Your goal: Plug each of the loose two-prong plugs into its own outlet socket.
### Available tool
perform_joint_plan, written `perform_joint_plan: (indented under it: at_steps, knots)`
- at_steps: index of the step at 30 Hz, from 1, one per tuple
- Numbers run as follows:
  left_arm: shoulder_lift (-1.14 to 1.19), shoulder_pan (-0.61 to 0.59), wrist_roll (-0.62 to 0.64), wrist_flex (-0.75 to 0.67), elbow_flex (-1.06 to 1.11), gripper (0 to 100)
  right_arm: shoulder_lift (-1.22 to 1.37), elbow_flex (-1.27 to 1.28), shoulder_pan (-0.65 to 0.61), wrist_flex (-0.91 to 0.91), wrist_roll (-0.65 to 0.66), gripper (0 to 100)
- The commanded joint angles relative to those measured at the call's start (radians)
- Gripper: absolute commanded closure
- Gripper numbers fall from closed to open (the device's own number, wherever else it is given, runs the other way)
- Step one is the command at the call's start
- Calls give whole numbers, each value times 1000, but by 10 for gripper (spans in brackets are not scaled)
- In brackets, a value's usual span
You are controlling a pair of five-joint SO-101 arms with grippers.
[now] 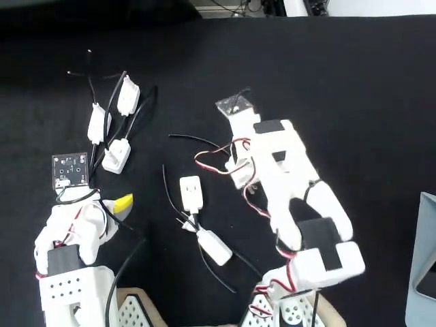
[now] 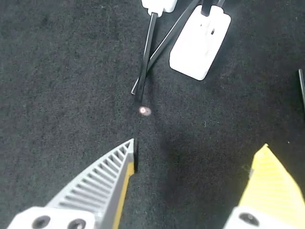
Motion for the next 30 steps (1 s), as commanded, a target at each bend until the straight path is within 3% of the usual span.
perform_joint_plan:
  at_steps: [1,23,30]
  knots:
    - [-6,-4,-11,5,-5,626,50,-39,17,-14,8,850]
    - [-6,-4,-11,5,-4,626,42,-15,8,-126,2,851]
    - [-6,-4,-11,5,-4,626,50,-13,5,-126,9,952]
